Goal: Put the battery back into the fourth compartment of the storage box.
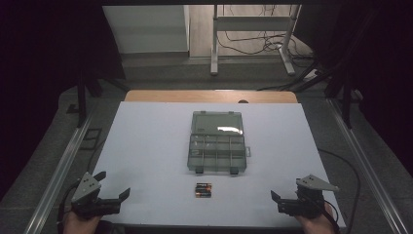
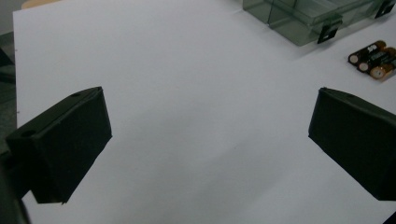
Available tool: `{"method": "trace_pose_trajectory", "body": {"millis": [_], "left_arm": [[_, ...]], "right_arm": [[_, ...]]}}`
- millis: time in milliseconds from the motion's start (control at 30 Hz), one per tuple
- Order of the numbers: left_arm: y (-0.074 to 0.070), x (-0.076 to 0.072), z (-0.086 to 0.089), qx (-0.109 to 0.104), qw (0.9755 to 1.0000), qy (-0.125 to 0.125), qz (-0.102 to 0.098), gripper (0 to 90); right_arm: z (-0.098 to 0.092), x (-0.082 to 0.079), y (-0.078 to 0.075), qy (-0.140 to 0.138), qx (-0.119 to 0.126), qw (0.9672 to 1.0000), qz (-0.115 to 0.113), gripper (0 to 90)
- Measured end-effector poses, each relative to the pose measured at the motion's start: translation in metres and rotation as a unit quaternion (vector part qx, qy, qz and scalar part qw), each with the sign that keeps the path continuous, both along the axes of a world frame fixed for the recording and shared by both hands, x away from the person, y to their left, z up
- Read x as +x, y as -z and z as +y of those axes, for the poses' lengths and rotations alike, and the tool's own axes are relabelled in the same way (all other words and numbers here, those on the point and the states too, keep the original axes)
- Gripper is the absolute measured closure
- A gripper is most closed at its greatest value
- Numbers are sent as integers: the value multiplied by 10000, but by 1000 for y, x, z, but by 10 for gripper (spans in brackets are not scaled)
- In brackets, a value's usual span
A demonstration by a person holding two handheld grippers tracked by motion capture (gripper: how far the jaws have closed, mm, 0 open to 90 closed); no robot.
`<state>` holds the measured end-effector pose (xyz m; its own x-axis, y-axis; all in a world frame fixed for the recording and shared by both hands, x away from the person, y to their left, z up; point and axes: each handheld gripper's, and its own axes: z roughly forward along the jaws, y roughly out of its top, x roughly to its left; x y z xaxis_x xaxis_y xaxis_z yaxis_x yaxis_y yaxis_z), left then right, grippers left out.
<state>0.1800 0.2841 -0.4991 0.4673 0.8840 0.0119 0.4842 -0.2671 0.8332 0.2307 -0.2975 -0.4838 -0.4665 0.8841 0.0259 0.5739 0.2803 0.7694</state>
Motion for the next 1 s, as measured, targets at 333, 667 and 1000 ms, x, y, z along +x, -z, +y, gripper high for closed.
{"method": "trace_pose_trajectory", "body": {"millis": [333, 667, 1000], "left_arm": [[1, 2, 5, -233, 9997, -21, 101, 5], [1, 3, 6, -298, 9995, 45, 120, 9], [0, 2, 6, -267, 9996, 63, 108, 16]], "right_arm": [[0, -2, -1, 49, -14, 9999, -136, 0], [2, -3, -1, -35, -80, 9998, -181, 0], [4, -2, -1, -91, -174, 9997, -111, 0]]}}
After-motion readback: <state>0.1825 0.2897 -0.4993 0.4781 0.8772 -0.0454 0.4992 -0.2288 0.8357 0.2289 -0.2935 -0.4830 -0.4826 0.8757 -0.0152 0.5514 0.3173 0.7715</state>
